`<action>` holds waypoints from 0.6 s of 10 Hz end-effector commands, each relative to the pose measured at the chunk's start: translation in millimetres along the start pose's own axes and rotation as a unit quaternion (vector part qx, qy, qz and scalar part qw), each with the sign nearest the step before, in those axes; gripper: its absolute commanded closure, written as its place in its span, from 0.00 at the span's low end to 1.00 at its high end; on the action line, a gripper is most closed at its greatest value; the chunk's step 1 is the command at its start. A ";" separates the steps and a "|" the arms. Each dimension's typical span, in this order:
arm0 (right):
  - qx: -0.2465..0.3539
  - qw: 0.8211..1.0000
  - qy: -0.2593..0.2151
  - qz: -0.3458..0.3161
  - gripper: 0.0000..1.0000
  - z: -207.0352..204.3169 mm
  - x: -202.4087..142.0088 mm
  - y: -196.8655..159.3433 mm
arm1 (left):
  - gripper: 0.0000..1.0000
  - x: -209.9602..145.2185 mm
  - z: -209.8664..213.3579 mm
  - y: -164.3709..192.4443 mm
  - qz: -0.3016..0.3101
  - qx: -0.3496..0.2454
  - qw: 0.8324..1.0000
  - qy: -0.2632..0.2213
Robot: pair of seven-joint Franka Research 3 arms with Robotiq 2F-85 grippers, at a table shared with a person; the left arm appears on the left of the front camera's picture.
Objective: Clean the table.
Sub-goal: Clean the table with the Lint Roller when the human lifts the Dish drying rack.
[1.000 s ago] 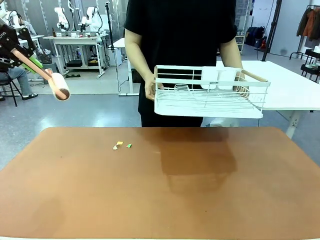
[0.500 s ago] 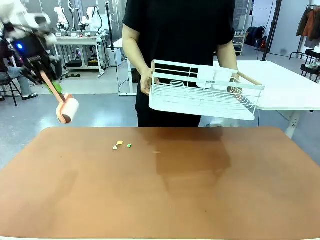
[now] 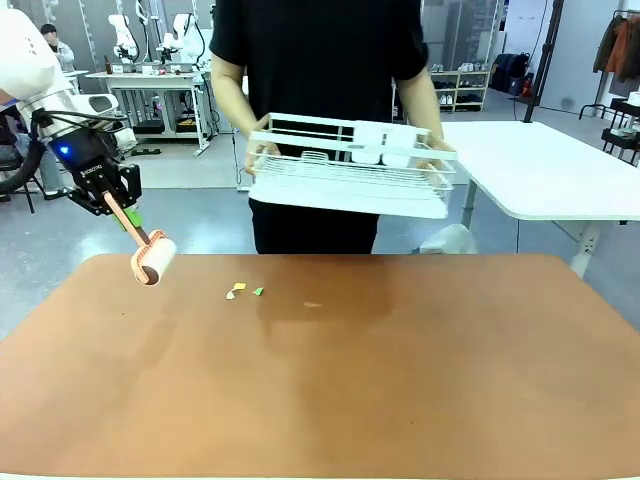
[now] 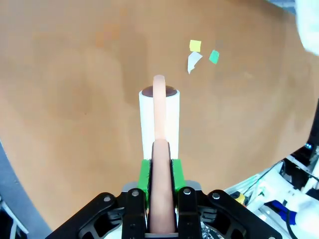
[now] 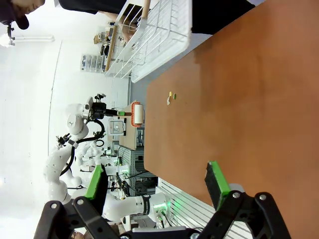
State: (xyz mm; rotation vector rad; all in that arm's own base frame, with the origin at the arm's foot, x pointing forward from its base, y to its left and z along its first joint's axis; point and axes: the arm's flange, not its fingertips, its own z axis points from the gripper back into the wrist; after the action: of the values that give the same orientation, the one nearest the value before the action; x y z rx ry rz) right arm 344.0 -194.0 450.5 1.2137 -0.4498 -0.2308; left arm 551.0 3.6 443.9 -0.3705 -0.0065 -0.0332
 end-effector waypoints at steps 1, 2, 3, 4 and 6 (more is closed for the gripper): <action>0.006 1.000 -0.003 -0.003 0.00 0.4 -4.5 2.4 | 0.79 -2.7 7.4 -5.9 -0.008 0.027 1.000 -0.004; 0.006 1.000 -0.003 -0.003 0.00 0.4 -4.5 2.4 | 0.79 -2.7 7.4 -5.9 -0.008 0.027 1.000 -0.004; 0.006 1.000 -0.003 -0.003 0.00 0.4 -4.5 2.4 | 0.79 -0.4 0.9 -1.7 -0.007 0.010 1.000 0.001; 0.006 1.000 -0.003 -0.003 0.00 0.4 -4.5 2.4 | 0.79 9.1 -25.9 0.1 -0.037 0.000 0.999 -0.003; 0.006 1.000 -0.003 -0.003 0.00 0.4 -4.5 2.4 | 0.79 27.1 -58.6 -4.1 -0.075 -0.007 0.997 -0.022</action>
State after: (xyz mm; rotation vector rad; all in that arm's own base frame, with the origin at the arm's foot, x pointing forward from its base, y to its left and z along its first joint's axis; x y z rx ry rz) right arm 343.9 -194.1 450.5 1.2134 -0.4499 -0.2311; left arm 567.2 -18.8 403.8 -0.3619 -0.0249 -0.1401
